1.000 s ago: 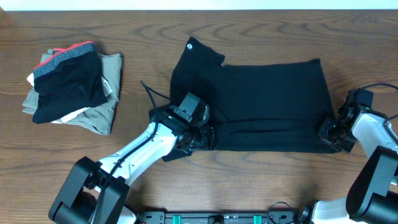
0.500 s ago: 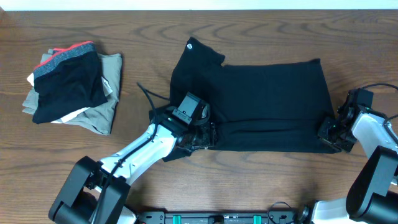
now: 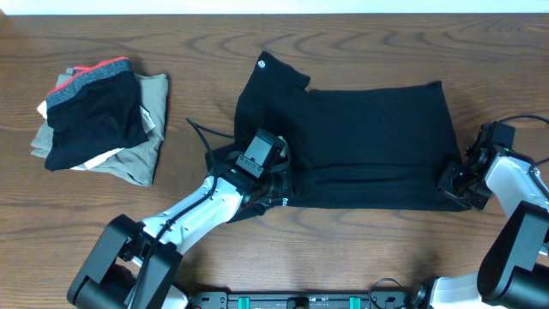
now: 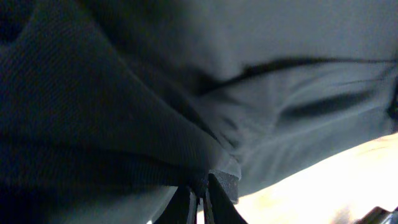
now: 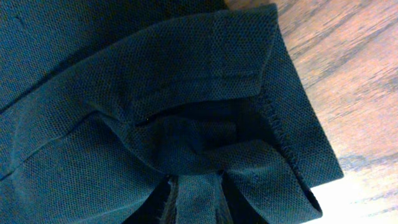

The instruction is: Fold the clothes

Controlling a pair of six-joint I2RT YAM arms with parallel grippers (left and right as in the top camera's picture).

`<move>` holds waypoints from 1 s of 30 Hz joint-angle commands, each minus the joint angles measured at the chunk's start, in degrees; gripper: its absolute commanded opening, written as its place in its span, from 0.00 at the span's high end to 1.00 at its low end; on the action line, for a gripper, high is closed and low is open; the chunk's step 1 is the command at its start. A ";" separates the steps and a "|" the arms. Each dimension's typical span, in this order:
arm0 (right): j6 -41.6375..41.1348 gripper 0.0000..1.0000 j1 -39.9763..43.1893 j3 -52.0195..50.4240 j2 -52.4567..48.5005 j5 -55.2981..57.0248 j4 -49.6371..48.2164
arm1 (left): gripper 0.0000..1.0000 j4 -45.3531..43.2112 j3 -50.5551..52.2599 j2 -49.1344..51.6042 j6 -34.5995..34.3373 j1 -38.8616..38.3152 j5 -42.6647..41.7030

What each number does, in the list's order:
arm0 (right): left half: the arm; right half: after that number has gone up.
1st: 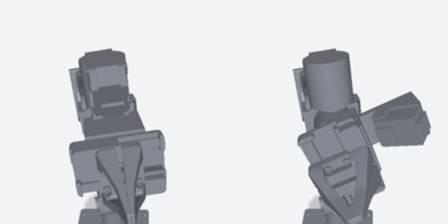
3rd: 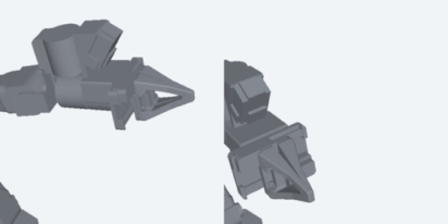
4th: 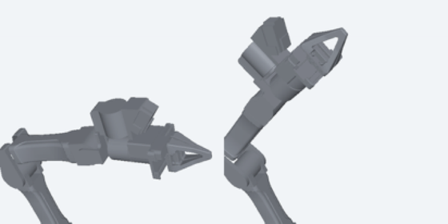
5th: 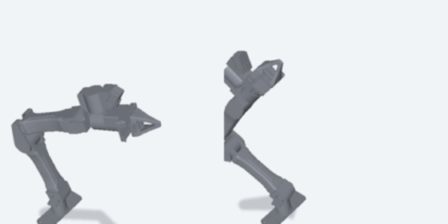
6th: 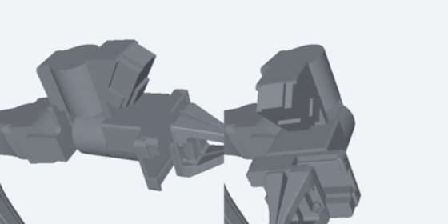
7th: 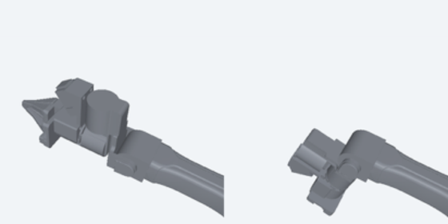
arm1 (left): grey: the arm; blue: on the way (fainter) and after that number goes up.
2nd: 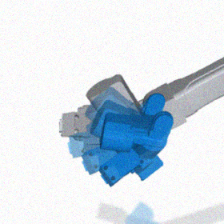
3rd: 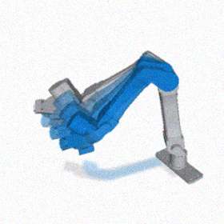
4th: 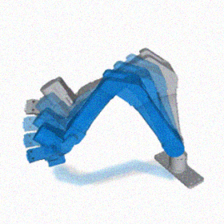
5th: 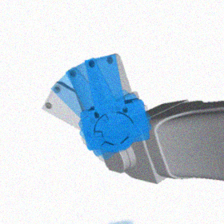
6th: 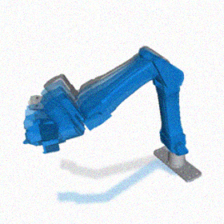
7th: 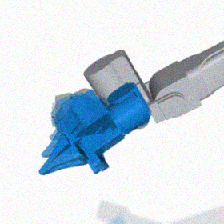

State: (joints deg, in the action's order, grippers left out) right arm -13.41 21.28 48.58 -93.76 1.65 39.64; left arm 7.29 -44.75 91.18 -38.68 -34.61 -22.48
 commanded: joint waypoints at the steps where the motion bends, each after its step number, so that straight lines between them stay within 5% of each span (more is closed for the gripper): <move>1: -0.26 0.82 0.09 -0.28 -0.15 -0.22 -0.02 | 0.94 -4.02 -0.15 -1.60 0.22 0.00 -2.01; 15: -0.26 0.82 0.09 -0.28 -0.15 -0.22 -0.09 | 0.94 -17.20 -0.15 -2.67 -1.05 9.35 6.36; 30: -0.26 0.82 0.09 -0.28 -0.15 -0.22 -0.09 | 0.94 -28.15 -0.15 -0.98 -1.03 9.79 6.54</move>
State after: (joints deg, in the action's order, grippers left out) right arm -13.41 21.28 48.53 -93.76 1.45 39.57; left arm -19.27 -44.69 89.30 -39.27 -24.93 -17.52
